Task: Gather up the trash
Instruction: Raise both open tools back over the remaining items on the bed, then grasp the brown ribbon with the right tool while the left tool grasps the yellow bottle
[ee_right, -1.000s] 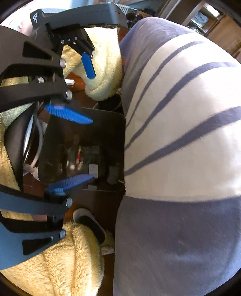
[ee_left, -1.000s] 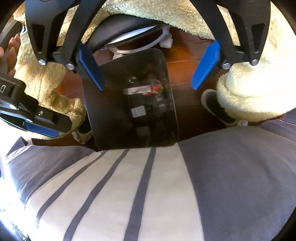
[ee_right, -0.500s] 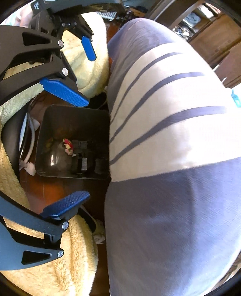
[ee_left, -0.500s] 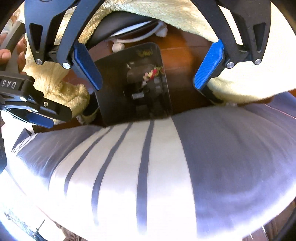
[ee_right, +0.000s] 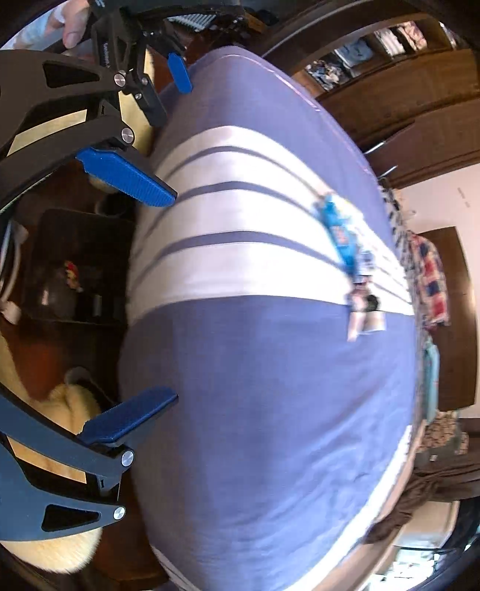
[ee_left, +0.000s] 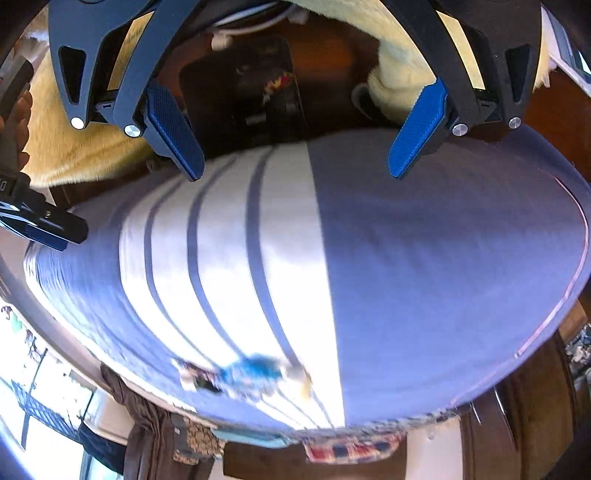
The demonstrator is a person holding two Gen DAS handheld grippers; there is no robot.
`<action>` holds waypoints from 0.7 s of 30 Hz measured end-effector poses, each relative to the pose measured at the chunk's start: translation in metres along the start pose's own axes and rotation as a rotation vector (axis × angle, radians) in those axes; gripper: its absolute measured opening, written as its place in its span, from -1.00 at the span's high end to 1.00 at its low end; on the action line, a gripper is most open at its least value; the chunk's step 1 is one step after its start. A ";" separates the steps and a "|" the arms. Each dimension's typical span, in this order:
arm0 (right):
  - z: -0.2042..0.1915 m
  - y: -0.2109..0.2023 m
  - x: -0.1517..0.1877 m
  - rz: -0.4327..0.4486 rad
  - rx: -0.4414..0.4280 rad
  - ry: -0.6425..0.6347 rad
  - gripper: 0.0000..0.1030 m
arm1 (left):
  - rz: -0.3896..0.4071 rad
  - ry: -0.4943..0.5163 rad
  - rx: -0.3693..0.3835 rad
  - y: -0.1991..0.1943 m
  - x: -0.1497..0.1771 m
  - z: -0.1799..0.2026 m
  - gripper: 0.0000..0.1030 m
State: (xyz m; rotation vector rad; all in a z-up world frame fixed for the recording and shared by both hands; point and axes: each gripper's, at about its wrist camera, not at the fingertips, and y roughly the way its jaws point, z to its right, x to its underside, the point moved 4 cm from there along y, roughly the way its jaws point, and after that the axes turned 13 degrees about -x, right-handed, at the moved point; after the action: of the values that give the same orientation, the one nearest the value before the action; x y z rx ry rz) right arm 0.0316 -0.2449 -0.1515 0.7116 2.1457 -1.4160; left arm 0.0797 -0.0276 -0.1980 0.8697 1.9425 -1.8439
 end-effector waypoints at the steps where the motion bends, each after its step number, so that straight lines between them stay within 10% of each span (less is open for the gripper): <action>1: 0.000 -0.001 -0.008 0.012 0.003 -0.007 -0.93 | 0.016 -0.005 -0.007 -0.002 -0.009 -0.003 -0.84; 21: 0.016 0.051 -0.091 0.037 0.065 -0.049 -0.93 | 0.058 -0.023 -0.058 0.037 -0.096 -0.018 -0.84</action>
State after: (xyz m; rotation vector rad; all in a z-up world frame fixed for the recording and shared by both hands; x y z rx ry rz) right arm 0.1353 -0.2572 -0.1340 0.7289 2.0473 -1.4750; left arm 0.1790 -0.0309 -0.1658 0.8739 1.9263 -1.7491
